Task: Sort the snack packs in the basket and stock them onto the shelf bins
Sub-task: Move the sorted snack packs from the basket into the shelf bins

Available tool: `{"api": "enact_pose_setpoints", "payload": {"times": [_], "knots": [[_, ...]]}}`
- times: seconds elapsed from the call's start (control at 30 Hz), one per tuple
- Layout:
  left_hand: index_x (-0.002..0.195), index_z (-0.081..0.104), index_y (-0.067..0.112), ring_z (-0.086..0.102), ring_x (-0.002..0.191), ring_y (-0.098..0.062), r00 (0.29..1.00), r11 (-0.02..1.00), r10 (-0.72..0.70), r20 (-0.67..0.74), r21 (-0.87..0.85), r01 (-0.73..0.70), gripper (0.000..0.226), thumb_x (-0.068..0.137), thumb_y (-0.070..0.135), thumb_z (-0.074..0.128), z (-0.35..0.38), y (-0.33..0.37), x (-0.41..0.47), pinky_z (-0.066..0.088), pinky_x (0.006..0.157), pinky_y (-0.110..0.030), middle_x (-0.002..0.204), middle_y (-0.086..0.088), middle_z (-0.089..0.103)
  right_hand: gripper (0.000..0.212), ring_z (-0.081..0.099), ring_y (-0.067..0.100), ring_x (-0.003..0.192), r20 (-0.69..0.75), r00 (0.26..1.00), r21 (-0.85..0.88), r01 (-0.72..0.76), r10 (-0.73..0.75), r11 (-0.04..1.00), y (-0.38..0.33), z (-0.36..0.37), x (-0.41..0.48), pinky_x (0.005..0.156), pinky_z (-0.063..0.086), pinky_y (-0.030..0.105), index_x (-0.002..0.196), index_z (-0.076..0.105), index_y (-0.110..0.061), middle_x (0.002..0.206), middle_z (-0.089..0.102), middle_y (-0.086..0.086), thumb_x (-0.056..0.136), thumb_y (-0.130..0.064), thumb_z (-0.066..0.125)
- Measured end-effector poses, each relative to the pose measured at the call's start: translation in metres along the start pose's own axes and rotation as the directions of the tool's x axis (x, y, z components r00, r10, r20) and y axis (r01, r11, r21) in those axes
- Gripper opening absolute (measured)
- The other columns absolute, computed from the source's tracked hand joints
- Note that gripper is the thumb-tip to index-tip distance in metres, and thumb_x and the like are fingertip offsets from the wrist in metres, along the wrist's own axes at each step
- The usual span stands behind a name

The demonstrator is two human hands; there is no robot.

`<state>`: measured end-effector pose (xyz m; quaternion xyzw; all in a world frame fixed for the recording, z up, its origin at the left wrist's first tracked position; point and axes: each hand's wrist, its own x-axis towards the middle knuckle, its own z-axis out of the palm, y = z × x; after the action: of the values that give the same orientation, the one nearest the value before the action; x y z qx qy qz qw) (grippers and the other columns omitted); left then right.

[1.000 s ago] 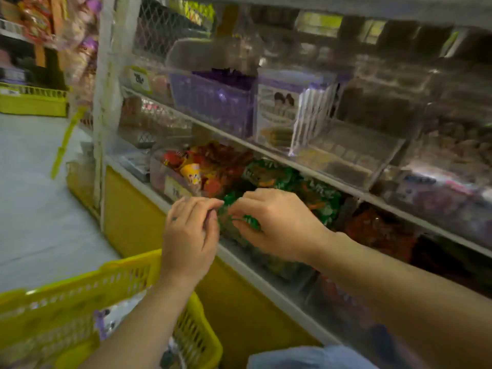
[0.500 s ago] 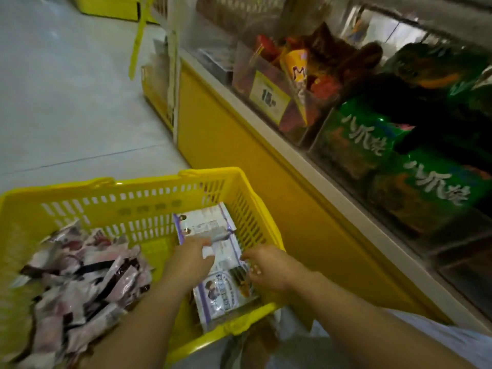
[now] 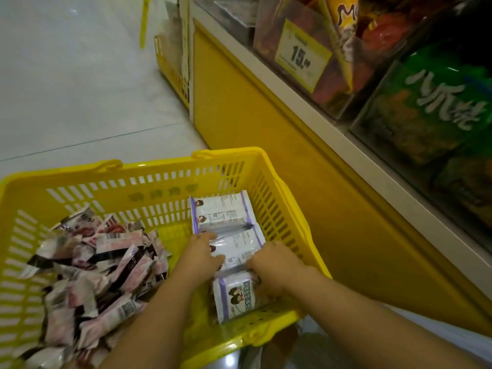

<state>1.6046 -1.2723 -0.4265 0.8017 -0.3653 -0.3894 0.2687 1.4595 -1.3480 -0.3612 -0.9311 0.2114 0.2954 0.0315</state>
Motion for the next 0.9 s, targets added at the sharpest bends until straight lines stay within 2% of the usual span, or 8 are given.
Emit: {"api": "enact_pose_setpoints", "payload": {"times": [0.13, 0.23, 0.37, 0.57, 0.63, 0.7, 0.77, 0.9], "knots": [[0.14, 0.043, 0.012, 0.053, 0.12, -0.022, 0.99, 0.999, 0.006, 0.138, 0.05, -0.013, 0.053, 0.09, 0.006, 0.06, -0.002, -0.006, -0.001, 0.046, 0.083, -0.025, 0.141, -0.01, 0.047, 0.019, 0.057, 0.027, 0.094, -0.029, 0.999, 0.09, -0.038, 0.04, 0.995, 0.014, -0.023, -0.016, 0.076, 0.046, 0.035, 0.099, 0.064, -0.013, 0.1, 0.065, 0.009, 0.086, -0.027, 0.062], [0.143, 0.039, 0.017, 0.051, 0.124, -0.02, 0.979, 0.995, 0.003, 0.204, 0.097, -0.023, 0.063, 0.088, 0.026, 0.067, -0.006, -0.007, -0.004, 0.044, 0.088, -0.025, 0.145, -0.006, 0.044, 0.02, 0.057, 0.021, 0.078, -0.074, 0.982, 0.266, -0.146, 0.171, 0.953, 0.031, -0.053, -0.025, 0.063, 0.044, 0.031, 0.091, 0.061, -0.014, 0.093, 0.065, 0.007, 0.085, -0.032, 0.066], [0.151, 0.019, 0.029, 0.024, 0.138, -0.029, 0.977, 0.834, 0.034, 0.209, 0.533, -0.143, 0.096, 0.075, 0.063, 0.066, 0.002, 0.001, -0.011, 0.033, 0.108, -0.042, 0.152, -0.002, 0.029, 0.026, 0.065, 0.021, 0.078, -0.231, 0.9, 0.43, -0.247, 0.371, 0.868, 0.048, -0.077, -0.037, 0.067, 0.057, 0.043, 0.092, 0.064, -0.015, 0.087, 0.066, 0.004, 0.083, -0.039, 0.067], [0.152, 0.007, 0.028, 0.034, 0.134, -0.027, 0.969, 0.693, 0.182, 0.17, 0.676, -0.249, 0.095, 0.081, 0.048, 0.066, 0.016, 0.009, -0.012, 0.031, 0.106, -0.04, 0.146, -0.005, 0.034, 0.028, 0.066, 0.019, 0.082, -0.273, 0.796, 0.643, -0.267, 0.54, 0.718, 0.059, -0.072, -0.045, 0.069, 0.058, 0.042, 0.092, 0.06, -0.016, 0.09, 0.067, 0.002, 0.082, -0.039, 0.071], [0.149, 0.019, 0.031, 0.045, 0.126, -0.025, 0.976, 0.833, 0.156, 0.154, 0.51, -0.214, 0.085, 0.079, 0.043, 0.065, 0.009, 0.011, -0.009, 0.041, 0.101, -0.036, 0.141, -0.003, 0.043, 0.025, 0.066, 0.016, 0.083, -0.266, 0.778, 0.71, -0.242, 0.569, 0.662, 0.061, -0.069, -0.046, 0.067, 0.059, 0.036, 0.094, 0.058, -0.018, 0.093, 0.067, -0.001, 0.084, -0.037, 0.069], [0.14, 0.037, 0.035, 0.059, 0.105, -0.019, 0.975, 0.998, 0.064, 0.211, 0.004, -0.066, 0.066, 0.081, 0.034, 0.067, -0.006, 0.017, -0.007, 0.053, 0.079, -0.03, 0.128, 0.0, 0.053, 0.026, 0.066, 0.014, 0.087, -0.292, 0.746, 0.778, -0.179, 0.599, 0.602, 0.063, -0.069, -0.047, 0.068, 0.058, 0.03, 0.104, 0.058, -0.018, 0.1, 0.067, -0.002, 0.086, -0.034, 0.067], [0.131, 0.046, 0.04, 0.061, 0.095, -0.017, 0.941, 0.891, 0.037, 0.337, -0.438, 0.122, 0.046, 0.089, 0.027, 0.061, -0.023, 0.025, -0.008, 0.053, 0.069, -0.026, 0.124, 0.0, 0.056, 0.029, 0.065, 0.015, 0.092, -0.317, 0.71, 0.845, -0.09, 0.629, 0.527, 0.062, -0.072, -0.047, 0.072, 0.056, 0.029, 0.114, 0.055, -0.016, 0.106, 0.066, -0.001, 0.09, -0.031, 0.064], [0.133, 0.048, 0.034, 0.064, 0.103, -0.031, 0.919, 0.542, 0.104, 0.38, -0.796, 0.268, 0.037, 0.096, 0.025, 0.046, -0.045, 0.037, -0.011, 0.056, 0.077, -0.04, 0.124, -0.013, 0.062, 0.029, 0.066, 0.019, 0.098, -0.265, 0.707, 0.944, 0.052, 0.656, 0.325, 0.052, -0.079, -0.043, 0.089, 0.053, 0.041, 0.116, 0.056, -0.012, 0.111, 0.067, 0.003, 0.092, -0.027, 0.061]]}}
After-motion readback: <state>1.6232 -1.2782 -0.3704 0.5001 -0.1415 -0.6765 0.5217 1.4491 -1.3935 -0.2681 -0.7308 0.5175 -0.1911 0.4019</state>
